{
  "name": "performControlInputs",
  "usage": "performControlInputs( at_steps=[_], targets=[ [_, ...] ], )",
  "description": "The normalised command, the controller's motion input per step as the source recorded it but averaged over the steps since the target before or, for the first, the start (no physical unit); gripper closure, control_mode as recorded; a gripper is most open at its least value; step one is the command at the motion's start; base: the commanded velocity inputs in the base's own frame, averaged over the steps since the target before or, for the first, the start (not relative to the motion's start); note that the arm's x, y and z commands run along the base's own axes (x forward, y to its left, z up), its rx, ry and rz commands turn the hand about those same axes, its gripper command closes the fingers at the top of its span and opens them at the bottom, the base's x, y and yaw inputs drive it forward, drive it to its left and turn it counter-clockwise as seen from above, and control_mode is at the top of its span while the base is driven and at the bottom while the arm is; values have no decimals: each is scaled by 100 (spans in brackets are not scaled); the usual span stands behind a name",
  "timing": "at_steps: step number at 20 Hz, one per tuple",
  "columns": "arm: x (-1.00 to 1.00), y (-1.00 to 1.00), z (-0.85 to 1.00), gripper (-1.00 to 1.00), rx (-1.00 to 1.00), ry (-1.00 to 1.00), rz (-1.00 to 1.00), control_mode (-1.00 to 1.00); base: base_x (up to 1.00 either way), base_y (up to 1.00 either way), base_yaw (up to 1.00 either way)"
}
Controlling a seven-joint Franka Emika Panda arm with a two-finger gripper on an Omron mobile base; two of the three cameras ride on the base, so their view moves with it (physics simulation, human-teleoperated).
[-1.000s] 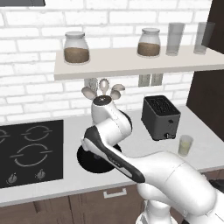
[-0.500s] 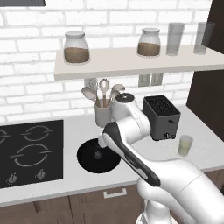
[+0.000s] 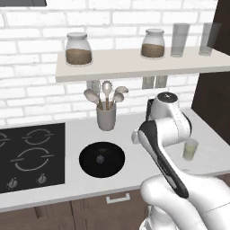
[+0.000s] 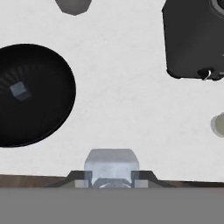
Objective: Grab a lemon wedge from the fridge and one ice cube from the ice bowl, and put them in the glass of lemonade.
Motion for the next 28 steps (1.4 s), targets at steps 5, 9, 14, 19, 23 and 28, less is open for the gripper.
performControlInputs(
  at_steps=[5,9,14,19,23,28],
  targets=[
    [-15,-100,16,100,2,1,-27,-100,0,0,0],
    [-11,-100,34,100,1,4,-28,-100,0,0,0],
    [-4,-100,11,100,7,6,-23,-100,0,0,0],
    [0,-83,-12,100,12,4,-12,-100,0,0,0],
    [0,-54,-44,100,11,2,-8,-100,0,0,0],
    [20,0,-6,100,2,8,-1,-100,0,0,0]
  ],
)
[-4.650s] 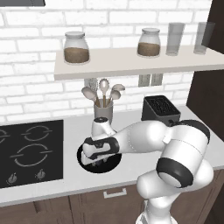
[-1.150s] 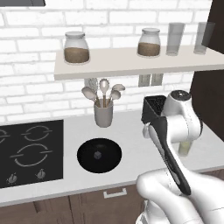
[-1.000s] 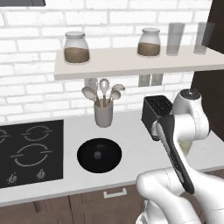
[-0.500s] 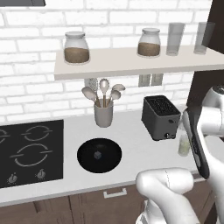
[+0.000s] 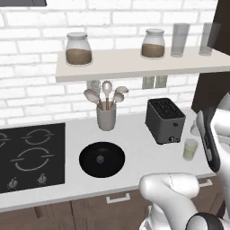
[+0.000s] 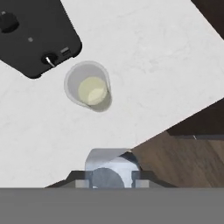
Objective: Grab a lemon wedge from the fridge and one ice cube from the ice bowl, and put them in the glass of lemonade.
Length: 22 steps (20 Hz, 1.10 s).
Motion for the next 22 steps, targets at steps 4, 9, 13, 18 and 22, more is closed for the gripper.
performControlInputs(
  at_steps=[4,9,13,18,22],
  targets=[
    [57,0,-1,100,0,16,0,-100,0,0,0],
    [50,-9,-18,100,1,13,0,-100,0,0,0],
    [32,-20,-38,100,7,6,0,-100,0,0,0],
    [19,-12,-36,100,2,0,0,-100,0,0,0],
    [13,-12,-21,100,0,0,0,-100,0,0,0]
  ],
)
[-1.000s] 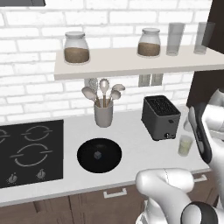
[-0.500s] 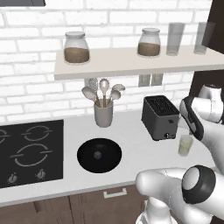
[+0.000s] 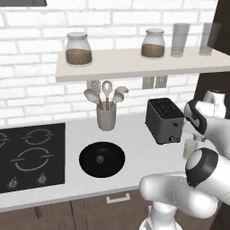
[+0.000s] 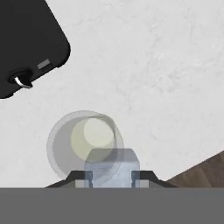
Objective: Grab a lemon wedge from the fridge and one ice cube from the ice bowl, and put them in the glass of lemonade.
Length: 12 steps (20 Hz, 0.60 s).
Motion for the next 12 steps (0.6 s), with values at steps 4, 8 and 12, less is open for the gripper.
performControlInputs(
  at_steps=[4,8,12],
  targets=[
    [1,-1,-15,100,0,-6,0,-100,0,0,0],
    [0,0,0,100,0,-9,0,-100,0,0,0],
    [-10,11,0,100,0,-11,0,-100,0,0,0]
  ],
)
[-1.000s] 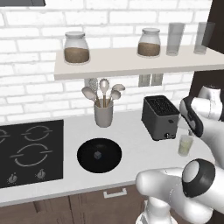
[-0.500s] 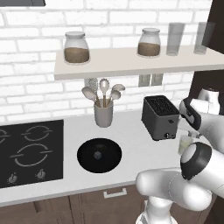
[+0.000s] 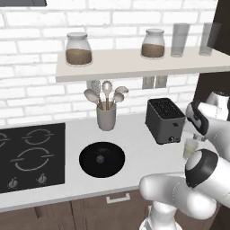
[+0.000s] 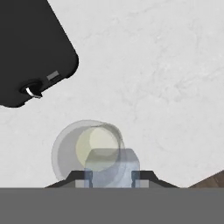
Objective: Grab a lemon wedge from the fridge and one ice cube from the ice bowl, and put them in the glass of lemonade.
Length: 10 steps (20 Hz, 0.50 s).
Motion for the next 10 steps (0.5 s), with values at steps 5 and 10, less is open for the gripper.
performControlInputs(
  at_steps=[5,10],
  targets=[
    [-2,24,0,100,-1,-4,0,-100,0,0,0],
    [0,0,0,100,-11,0,-11,-100,0,0,0]
  ],
)
